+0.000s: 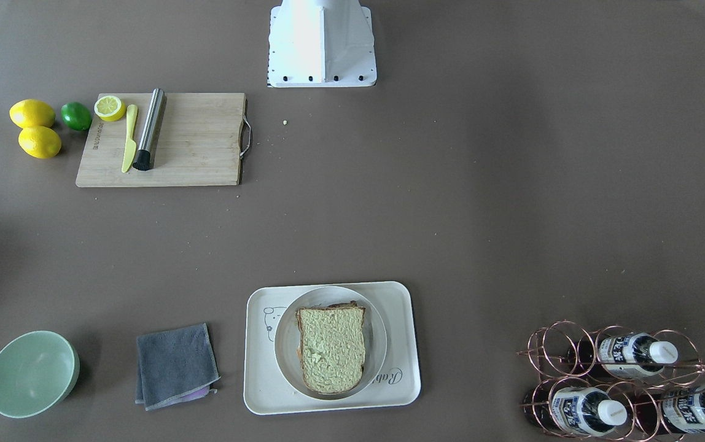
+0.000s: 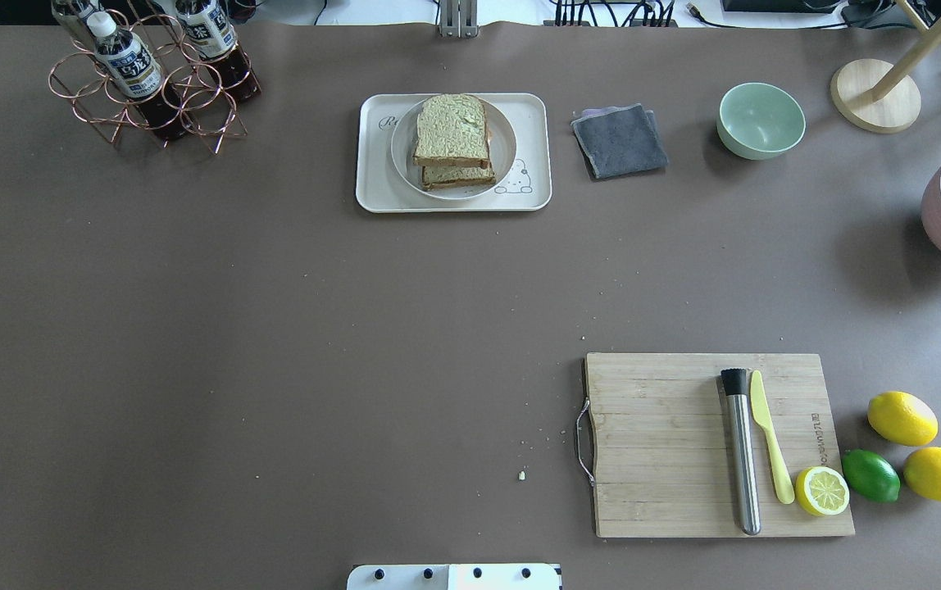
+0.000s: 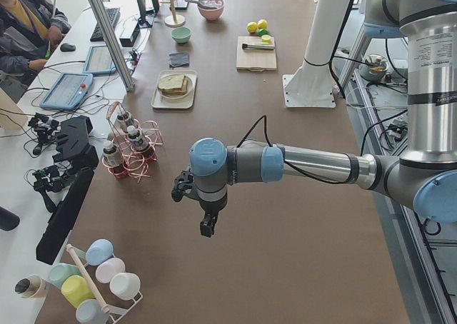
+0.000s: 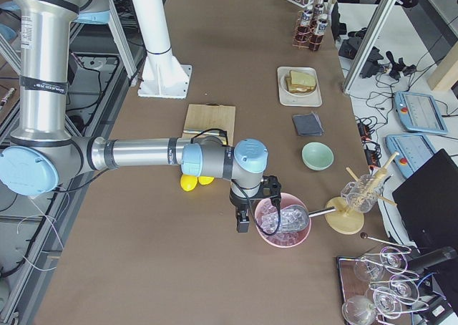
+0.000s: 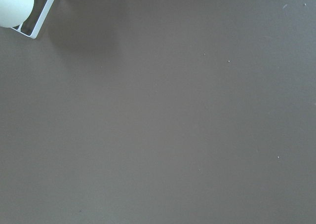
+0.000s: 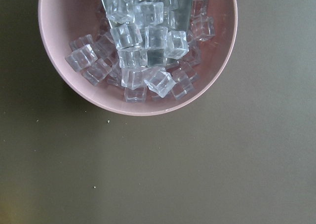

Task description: Make sandwich and place on tray

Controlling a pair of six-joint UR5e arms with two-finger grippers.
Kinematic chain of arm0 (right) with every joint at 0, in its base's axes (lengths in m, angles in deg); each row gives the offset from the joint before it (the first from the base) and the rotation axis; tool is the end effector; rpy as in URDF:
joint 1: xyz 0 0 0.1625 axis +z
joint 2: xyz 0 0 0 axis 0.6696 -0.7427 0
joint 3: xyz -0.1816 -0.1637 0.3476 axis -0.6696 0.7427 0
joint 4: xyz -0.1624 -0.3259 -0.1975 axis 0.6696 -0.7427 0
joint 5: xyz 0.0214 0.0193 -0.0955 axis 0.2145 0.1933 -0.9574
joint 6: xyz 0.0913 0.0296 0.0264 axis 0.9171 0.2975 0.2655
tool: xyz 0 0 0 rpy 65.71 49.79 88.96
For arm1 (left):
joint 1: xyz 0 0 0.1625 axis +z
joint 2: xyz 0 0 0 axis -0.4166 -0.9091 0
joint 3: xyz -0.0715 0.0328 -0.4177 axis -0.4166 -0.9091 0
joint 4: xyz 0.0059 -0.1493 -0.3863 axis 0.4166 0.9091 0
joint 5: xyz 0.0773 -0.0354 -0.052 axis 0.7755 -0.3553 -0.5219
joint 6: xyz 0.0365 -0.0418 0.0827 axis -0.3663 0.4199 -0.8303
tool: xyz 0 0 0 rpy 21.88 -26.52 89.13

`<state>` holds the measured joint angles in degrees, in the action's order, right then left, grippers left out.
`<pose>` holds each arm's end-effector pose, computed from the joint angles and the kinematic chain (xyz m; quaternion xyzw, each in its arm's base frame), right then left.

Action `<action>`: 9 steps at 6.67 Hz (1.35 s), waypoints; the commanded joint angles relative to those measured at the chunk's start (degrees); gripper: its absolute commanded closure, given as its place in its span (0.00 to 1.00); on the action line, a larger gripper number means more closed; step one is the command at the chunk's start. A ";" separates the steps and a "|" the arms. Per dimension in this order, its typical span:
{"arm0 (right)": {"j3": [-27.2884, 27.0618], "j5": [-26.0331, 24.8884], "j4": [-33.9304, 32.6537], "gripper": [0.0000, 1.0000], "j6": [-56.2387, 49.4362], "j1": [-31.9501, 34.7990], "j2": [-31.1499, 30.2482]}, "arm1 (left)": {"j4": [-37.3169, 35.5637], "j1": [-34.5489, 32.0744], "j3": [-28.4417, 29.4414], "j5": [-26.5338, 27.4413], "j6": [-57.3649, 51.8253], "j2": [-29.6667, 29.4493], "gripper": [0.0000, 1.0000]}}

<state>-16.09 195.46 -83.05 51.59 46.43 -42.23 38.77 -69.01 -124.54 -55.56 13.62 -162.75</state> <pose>0.0595 -0.4368 0.6381 -0.0025 -0.3311 -0.0678 0.9412 -0.0937 -0.4315 0.6123 0.0512 0.3577 0.1177 0.9250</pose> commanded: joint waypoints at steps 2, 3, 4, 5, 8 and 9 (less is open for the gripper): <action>-0.13 0.07 0.00 0.00 0.53 -0.05 0.25 | 0.00 -0.06 -1.25 0.30 0.01 0.36 0.03; -0.22 0.07 0.00 0.00 0.53 -0.05 0.34 | 0.00 -0.06 -1.17 0.65 -0.07 0.54 0.03; -0.65 0.07 0.00 0.00 0.09 0.04 -0.01 | 0.00 -0.15 -1.52 0.65 -0.16 0.63 0.03; -0.66 0.07 0.00 0.00 0.00 -0.05 -0.10 | -0.08 -0.15 -1.61 0.56 -0.08 0.71 0.03; -1.10 -0.02 0.09 0.00 -0.09 -0.05 0.07 | 0.00 -0.32 -2.58 0.39 -0.16 1.95 0.03; -1.01 0.07 0.09 0.00 -0.09 -0.05 0.16 | 0.00 -0.24 -2.49 0.39 -0.08 1.95 0.03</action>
<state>-17.11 195.47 -82.96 51.55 46.41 -42.19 38.77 -69.28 -127.03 -55.13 13.51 -160.86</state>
